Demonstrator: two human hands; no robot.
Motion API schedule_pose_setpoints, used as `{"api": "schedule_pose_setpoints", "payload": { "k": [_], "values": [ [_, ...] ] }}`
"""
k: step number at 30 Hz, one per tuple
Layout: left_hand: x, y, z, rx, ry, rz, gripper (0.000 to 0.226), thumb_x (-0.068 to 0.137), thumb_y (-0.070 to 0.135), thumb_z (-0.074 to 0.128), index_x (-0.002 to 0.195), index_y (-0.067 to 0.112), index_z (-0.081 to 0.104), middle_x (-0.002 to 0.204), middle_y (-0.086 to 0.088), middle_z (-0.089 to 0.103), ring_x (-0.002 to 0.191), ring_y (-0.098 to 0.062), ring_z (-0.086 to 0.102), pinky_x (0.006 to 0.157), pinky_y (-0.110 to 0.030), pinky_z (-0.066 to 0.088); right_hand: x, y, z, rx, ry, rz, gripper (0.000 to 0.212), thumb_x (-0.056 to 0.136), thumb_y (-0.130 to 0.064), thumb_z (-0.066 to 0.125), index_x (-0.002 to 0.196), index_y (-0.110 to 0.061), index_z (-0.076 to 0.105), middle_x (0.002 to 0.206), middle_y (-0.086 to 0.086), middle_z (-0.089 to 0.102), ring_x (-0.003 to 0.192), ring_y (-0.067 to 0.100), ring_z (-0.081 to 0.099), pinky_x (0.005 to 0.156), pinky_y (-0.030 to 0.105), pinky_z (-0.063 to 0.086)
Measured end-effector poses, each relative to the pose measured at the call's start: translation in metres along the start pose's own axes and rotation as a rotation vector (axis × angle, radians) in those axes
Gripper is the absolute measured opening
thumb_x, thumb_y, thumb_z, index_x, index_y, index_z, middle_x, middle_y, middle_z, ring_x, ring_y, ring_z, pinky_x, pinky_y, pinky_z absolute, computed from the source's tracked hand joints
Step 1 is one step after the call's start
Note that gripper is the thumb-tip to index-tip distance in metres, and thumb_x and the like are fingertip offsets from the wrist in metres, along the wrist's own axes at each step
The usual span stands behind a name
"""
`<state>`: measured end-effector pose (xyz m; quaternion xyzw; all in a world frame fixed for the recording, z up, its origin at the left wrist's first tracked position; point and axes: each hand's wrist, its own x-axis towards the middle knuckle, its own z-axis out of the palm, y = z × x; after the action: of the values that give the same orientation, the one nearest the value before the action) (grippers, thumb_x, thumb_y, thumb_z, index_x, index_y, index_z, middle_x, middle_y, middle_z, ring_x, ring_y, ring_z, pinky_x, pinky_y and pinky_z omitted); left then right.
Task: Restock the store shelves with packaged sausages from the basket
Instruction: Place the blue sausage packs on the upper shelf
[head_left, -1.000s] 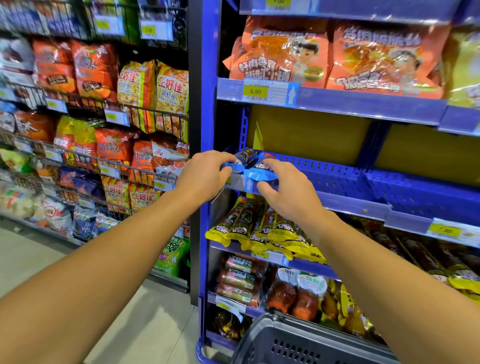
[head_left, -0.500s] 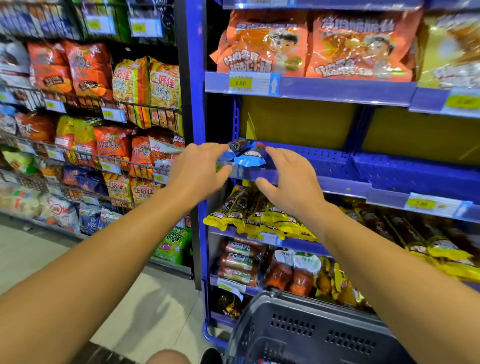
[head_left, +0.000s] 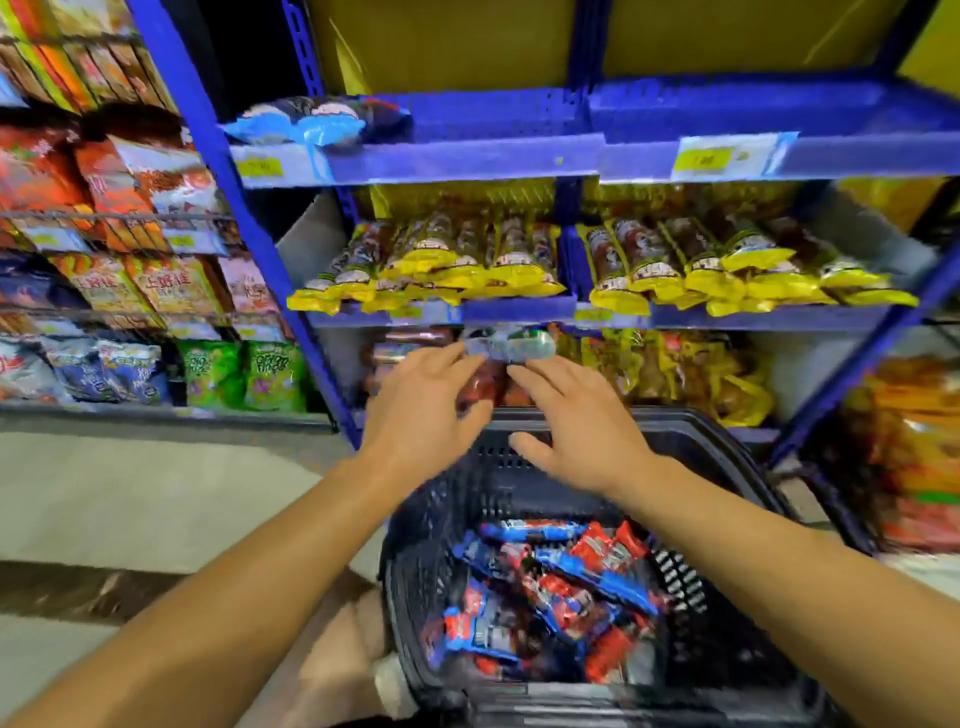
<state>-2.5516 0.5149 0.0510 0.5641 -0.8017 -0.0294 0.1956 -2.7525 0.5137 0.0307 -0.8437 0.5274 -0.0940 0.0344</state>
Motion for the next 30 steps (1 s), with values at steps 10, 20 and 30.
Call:
{"api": "schedule_pose_setpoints", "payload": {
  "k": [10,20,30],
  "values": [
    [-0.044,0.022,0.143,-0.005,-0.407,0.030,0.066,0.094,0.049,0.052,0.152,0.025,0.032,0.160,-0.004,0.026,0.147,-0.024,0.022,0.119,-0.035,0.011,-0.101,0.083,0.121,0.020,-0.337,0.214,0.082,0.089,-0.055,0.055,0.155,-0.022,0.020,0.157,0.004,0.029,0.145,0.028,0.025,0.118,0.041,0.020],
    [-0.071,0.002,0.211,-0.011,-0.548,0.062,0.060,0.087,0.047,0.050,0.135,0.012,0.056,0.139,-0.015,0.055,0.128,-0.034,0.050,0.113,-0.041,0.034,-0.113,0.132,0.243,0.070,-0.662,0.358,0.089,0.087,-0.048,0.064,0.155,-0.017,0.016,0.156,0.013,0.030,0.141,0.033,0.031,0.114,0.036,0.027],
    [-0.085,-0.015,0.247,-0.127,-0.519,-0.020,0.061,0.085,0.042,0.055,0.129,0.000,0.059,0.131,-0.021,0.060,0.121,-0.037,0.056,0.106,-0.043,0.041,-0.106,0.146,0.333,0.323,-0.748,0.635,0.076,0.086,-0.028,0.070,0.150,-0.013,0.032,0.139,0.022,0.051,0.123,0.041,0.052,0.102,0.044,0.044]
  ]
}}
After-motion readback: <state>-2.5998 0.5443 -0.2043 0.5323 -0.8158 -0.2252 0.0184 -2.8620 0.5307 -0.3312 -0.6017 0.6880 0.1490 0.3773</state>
